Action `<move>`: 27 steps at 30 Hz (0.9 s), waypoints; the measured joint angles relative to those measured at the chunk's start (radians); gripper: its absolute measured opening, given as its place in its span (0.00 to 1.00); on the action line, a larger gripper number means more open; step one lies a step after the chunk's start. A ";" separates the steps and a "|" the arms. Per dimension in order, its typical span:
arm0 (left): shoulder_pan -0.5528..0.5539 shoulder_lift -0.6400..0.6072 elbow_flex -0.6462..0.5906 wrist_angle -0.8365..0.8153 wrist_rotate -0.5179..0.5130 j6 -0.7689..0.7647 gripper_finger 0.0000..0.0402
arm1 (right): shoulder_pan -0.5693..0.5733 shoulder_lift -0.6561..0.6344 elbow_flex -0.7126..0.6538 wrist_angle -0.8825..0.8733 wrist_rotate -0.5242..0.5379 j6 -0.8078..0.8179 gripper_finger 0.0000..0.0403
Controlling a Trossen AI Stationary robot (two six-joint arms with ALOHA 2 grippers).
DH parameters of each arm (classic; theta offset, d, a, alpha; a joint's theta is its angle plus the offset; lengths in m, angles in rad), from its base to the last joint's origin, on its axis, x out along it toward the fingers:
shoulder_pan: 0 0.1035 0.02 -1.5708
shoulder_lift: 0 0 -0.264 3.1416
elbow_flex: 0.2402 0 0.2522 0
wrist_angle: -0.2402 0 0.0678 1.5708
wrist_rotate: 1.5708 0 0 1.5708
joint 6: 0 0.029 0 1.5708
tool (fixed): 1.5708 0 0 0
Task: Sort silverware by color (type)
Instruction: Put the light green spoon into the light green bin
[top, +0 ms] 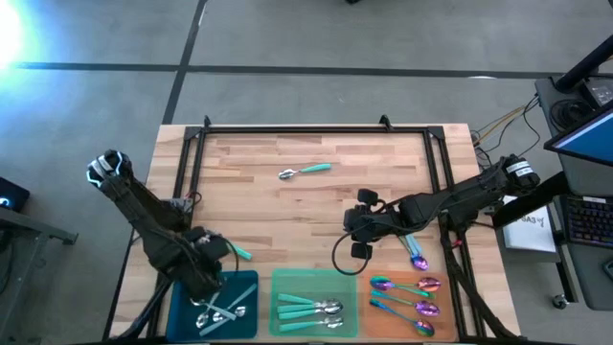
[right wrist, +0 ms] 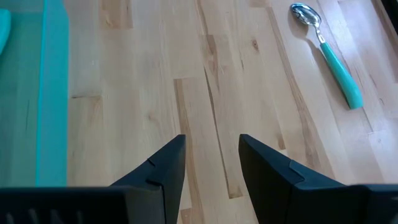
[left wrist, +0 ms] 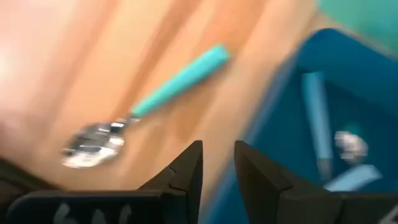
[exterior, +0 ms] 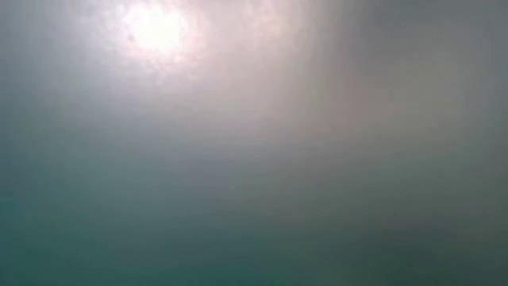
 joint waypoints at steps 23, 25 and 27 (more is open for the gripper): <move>0.295 -0.002 -0.271 0.237 0.247 0.539 0.19 | -0.064 0.000 0.000 0.000 -0.001 0.008 0.34; 0.309 -0.002 -0.286 0.240 0.230 0.564 0.19 | -0.067 0.000 0.000 0.000 -0.001 0.008 0.34; 0.323 -0.002 -0.307 0.244 0.220 0.588 0.19 | -0.071 0.000 0.000 0.000 -0.001 0.008 0.34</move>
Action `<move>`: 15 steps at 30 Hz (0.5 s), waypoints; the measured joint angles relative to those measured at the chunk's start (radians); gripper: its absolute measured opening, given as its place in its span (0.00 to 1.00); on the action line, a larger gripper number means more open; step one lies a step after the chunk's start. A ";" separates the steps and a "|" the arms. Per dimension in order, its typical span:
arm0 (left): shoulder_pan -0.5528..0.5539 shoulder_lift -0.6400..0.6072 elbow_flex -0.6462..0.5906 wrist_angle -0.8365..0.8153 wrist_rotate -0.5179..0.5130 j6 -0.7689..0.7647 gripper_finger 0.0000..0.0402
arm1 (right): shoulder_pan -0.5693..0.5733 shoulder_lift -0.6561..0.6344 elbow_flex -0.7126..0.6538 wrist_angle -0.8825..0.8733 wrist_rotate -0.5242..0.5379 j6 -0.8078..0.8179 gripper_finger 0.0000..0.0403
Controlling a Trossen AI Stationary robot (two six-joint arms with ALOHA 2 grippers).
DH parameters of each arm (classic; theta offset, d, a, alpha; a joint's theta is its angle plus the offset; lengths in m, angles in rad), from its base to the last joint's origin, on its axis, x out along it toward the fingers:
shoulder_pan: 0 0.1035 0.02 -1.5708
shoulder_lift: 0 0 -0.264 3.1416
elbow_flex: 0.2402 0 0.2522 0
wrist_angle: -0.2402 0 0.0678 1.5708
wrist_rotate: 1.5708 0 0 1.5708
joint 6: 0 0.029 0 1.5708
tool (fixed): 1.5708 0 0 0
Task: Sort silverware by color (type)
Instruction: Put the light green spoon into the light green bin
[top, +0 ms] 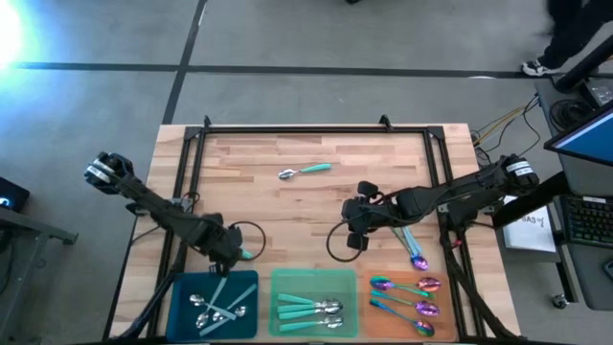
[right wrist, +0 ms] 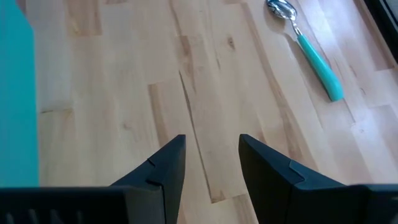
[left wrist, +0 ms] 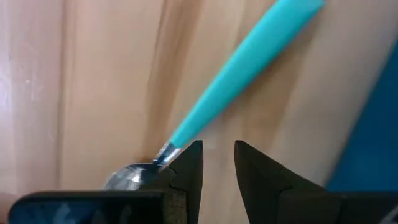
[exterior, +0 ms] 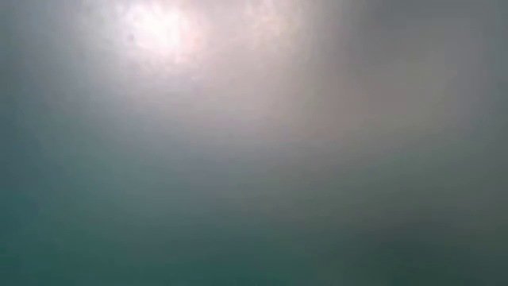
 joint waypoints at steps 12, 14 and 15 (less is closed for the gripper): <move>0.081 -0.003 -0.069 0.067 -0.025 0.092 0.19 | -0.001 0.000 0.000 0.000 0.000 0.000 0.34; 0.083 -0.001 -0.057 0.066 -0.027 0.103 0.19 | -0.001 0.000 0.000 0.000 0.000 0.000 0.34; 0.083 0.000 -0.049 0.066 -0.026 0.109 0.19 | -0.001 0.000 0.000 0.000 0.000 0.001 0.34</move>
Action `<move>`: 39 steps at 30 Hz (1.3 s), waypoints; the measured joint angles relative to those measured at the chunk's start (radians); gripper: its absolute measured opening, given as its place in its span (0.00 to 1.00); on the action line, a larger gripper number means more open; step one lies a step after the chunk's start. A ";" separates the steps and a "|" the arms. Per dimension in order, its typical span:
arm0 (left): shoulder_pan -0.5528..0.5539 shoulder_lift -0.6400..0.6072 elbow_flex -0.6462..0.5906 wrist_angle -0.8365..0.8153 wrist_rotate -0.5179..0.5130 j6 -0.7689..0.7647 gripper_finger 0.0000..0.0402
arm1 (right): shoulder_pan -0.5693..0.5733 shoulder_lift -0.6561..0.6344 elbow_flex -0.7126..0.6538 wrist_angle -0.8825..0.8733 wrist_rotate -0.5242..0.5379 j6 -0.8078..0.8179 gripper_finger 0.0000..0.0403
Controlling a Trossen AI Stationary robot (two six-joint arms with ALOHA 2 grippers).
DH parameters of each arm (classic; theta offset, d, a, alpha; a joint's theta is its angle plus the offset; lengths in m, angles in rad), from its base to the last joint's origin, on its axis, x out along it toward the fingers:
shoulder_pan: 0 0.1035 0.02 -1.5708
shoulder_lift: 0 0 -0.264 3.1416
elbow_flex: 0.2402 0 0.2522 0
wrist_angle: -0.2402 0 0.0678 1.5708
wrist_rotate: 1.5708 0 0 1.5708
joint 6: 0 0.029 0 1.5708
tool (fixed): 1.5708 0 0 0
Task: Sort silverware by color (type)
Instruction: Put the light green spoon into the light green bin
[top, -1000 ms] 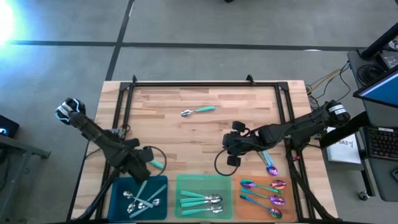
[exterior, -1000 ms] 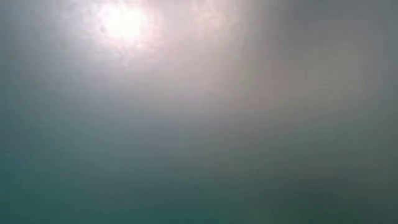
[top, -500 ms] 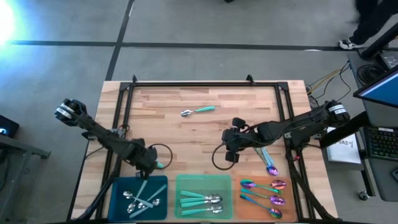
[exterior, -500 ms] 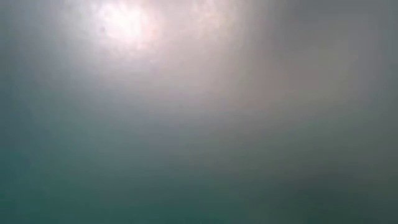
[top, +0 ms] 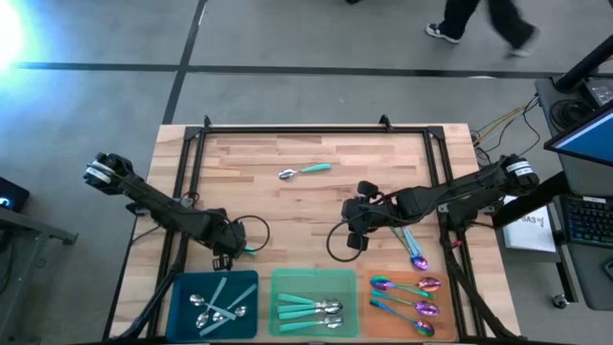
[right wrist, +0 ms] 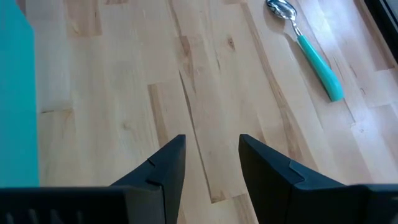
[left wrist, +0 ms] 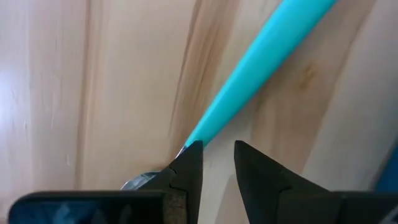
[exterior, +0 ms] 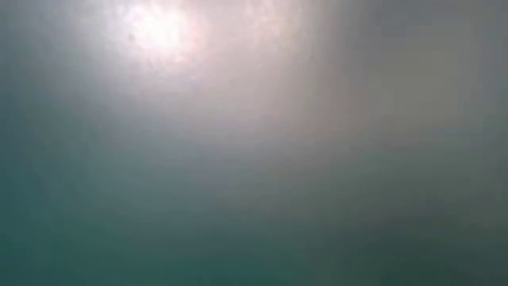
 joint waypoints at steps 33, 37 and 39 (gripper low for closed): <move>0.067 0.146 -0.024 0.168 0.031 0.083 0.19 | 0.000 0.000 -0.002 -0.002 0.000 -0.001 0.34; 0.074 0.132 -0.019 0.163 0.006 0.051 0.18 | 0.000 0.000 -0.002 -0.003 0.000 -0.001 0.34; 0.079 0.126 -0.017 0.159 0.004 0.025 0.14 | 0.000 0.000 -0.002 -0.002 0.000 -0.001 0.34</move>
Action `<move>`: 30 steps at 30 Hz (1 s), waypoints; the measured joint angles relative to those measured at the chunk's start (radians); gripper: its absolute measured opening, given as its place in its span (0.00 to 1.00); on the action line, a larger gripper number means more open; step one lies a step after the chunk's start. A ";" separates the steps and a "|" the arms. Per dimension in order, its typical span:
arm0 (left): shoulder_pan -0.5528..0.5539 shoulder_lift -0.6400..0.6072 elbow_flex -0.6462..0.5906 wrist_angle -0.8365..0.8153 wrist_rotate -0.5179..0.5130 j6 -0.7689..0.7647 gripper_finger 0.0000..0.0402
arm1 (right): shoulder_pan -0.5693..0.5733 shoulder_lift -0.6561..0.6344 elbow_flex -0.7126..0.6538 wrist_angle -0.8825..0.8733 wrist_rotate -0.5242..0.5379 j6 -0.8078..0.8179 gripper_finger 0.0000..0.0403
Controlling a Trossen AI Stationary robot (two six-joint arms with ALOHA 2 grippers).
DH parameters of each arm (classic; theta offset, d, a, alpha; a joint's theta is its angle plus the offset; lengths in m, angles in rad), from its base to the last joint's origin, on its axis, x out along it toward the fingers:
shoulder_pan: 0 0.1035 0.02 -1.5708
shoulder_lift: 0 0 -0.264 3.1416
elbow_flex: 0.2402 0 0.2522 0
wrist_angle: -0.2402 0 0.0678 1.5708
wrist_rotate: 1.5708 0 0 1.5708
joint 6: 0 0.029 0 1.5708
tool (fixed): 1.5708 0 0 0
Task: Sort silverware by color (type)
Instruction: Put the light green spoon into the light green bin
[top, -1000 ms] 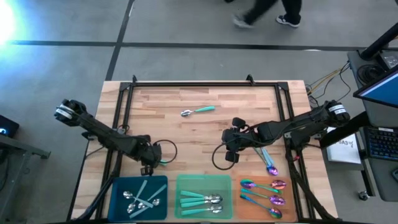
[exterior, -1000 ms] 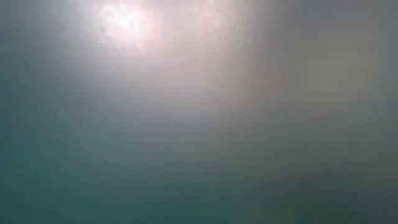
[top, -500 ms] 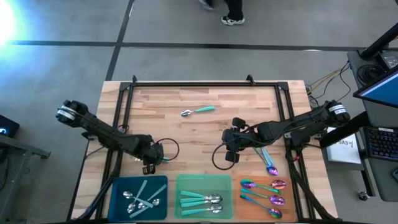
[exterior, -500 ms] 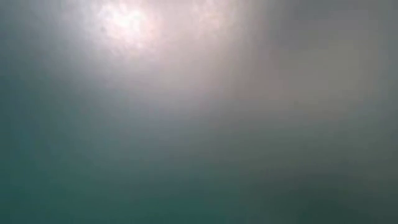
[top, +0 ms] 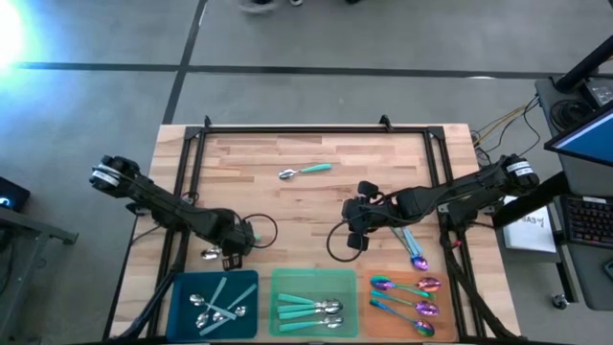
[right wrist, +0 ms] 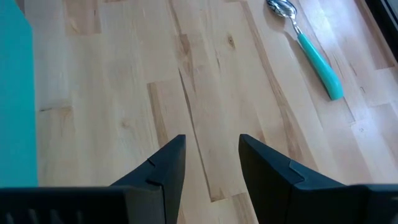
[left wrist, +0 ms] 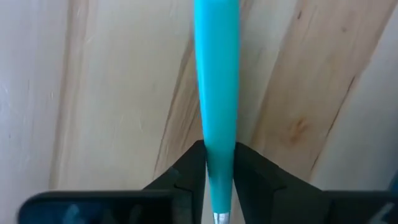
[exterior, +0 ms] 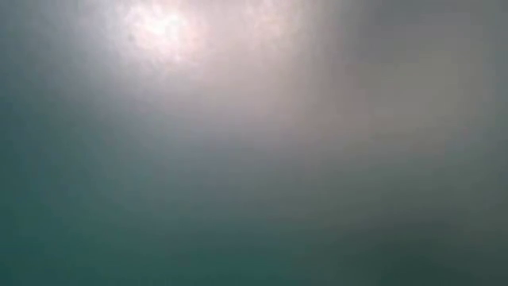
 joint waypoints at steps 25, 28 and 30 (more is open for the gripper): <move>0.026 -0.127 -0.002 0.271 -0.593 -0.227 0.08 | 0.000 0.004 0.001 0.114 0.028 0.027 0.34; 0.026 -0.153 -0.002 0.413 -0.619 -0.127 0.08 | 0.000 0.007 0.001 0.135 0.027 0.021 0.34; 0.026 -0.167 -0.002 0.506 -0.619 -0.046 0.08 | -0.004 0.016 0.001 0.178 0.030 0.016 0.34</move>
